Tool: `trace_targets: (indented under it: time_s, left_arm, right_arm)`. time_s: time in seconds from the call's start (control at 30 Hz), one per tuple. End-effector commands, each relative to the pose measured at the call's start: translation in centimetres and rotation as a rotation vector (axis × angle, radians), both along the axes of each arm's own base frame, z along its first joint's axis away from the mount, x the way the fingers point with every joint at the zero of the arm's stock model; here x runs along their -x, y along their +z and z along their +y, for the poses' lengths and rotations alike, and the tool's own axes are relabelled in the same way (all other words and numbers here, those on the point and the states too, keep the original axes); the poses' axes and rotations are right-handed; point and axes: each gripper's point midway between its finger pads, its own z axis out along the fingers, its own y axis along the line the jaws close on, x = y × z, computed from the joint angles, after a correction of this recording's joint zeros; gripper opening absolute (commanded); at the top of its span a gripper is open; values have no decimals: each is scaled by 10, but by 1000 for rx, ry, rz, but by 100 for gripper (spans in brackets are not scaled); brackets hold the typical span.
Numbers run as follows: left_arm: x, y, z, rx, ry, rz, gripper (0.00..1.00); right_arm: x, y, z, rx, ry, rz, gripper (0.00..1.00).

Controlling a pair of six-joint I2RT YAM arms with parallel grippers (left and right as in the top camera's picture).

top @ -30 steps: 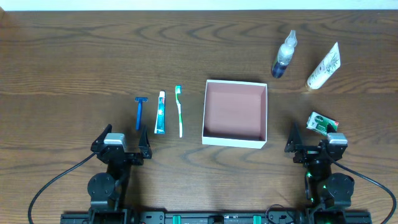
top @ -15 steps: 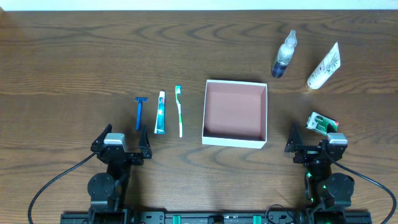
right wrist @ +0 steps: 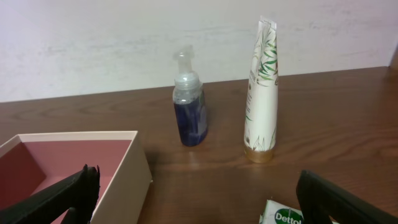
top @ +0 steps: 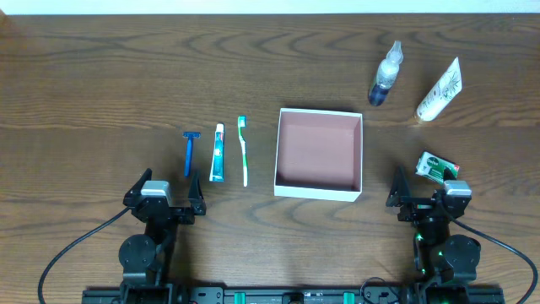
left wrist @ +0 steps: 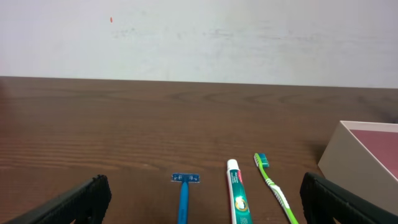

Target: Pack container

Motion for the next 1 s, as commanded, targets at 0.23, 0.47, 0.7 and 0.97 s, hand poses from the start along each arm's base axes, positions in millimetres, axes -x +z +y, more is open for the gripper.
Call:
trace_targets:
  time_s: [0.23, 0.47, 0.7, 0.97]
  left_arm:
    - [1, -15, -2, -3, -15, 45, 98]
    - [1, -15, -2, 24, -13, 46, 98]
    - [1, -14, -3, 81, -12, 50, 98]
    - [12, 56, -33, 99, -198, -124, 98]
  right_arm:
    - [0, 0, -1, 10, -2, 0, 99]
    - [0, 0, -1, 10, -2, 0, 99]
    - [0, 0, -1, 10, -2, 0, 99]
    - [0, 0, -1, 10, -2, 0, 99]
